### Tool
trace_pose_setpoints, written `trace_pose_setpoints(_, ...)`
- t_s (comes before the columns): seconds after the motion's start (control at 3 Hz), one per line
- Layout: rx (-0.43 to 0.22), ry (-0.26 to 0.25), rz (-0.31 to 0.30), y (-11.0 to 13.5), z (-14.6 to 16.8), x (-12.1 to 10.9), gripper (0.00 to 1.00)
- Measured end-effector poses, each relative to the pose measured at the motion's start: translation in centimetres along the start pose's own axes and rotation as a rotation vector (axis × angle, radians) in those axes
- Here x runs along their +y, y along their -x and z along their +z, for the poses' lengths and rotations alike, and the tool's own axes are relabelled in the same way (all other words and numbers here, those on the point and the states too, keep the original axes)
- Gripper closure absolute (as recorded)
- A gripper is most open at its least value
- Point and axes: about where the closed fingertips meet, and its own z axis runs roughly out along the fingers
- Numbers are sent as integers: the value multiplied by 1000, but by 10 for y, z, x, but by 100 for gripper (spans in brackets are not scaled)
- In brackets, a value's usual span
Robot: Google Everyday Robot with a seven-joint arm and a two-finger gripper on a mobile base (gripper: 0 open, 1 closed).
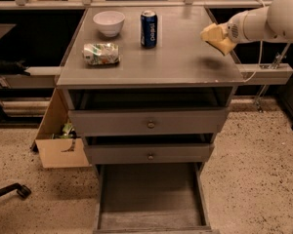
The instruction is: Place sponge into bottom drawer
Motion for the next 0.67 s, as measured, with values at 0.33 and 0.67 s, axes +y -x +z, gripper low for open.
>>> trace_pose_setpoints(0.33,2,-2,1,-2,-2,-1,100)
trace_pose_setpoints(0.67,2,9,-13,-12,-8,7,100)
